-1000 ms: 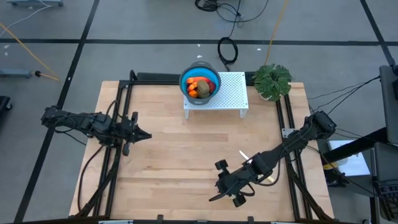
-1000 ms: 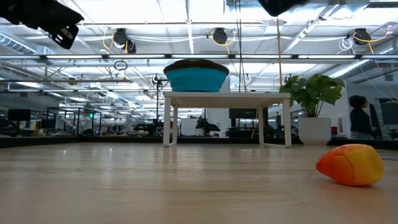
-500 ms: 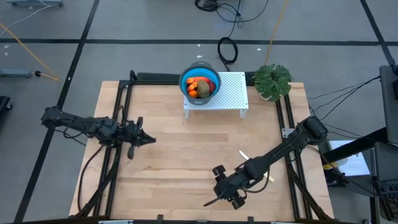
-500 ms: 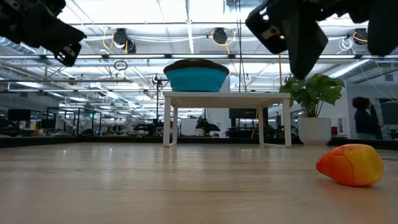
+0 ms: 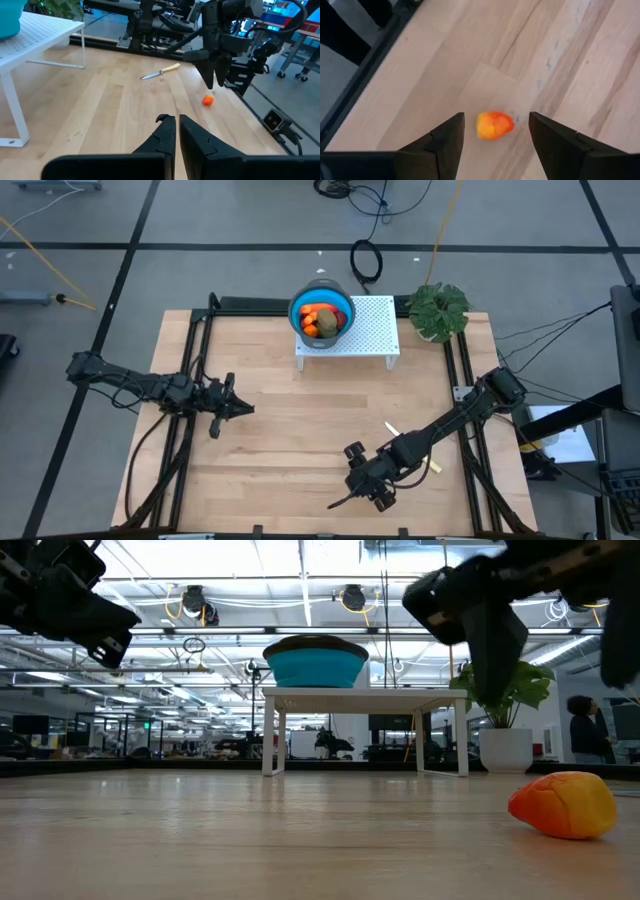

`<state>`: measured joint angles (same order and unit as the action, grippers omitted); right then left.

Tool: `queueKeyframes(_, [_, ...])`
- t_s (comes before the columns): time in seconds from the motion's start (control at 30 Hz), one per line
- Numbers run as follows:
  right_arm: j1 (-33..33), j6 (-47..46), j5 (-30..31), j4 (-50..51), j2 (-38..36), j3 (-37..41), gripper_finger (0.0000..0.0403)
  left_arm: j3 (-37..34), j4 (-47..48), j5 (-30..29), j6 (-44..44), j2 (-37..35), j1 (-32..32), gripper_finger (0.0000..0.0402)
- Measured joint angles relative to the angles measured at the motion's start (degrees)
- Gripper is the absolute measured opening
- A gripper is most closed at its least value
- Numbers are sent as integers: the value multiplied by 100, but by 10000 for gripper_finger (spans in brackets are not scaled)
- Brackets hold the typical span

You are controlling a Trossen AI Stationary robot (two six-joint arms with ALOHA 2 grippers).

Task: Pick & Place Fruit
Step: Put the peach into the blue strainer bowl on the shelf

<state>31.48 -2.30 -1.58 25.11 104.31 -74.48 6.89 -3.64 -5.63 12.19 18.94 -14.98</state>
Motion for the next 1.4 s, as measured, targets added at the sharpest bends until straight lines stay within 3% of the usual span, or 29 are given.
queueKeyframes(0.8, [-76,-569,-1,-1586,-2,1211,219,-19,4,-44,-79,0,0,21])
queueKeyframes(1.4, [-132,-646,-134,-2424,425,1369,222,-22,7,-50,-144,7,4,21])
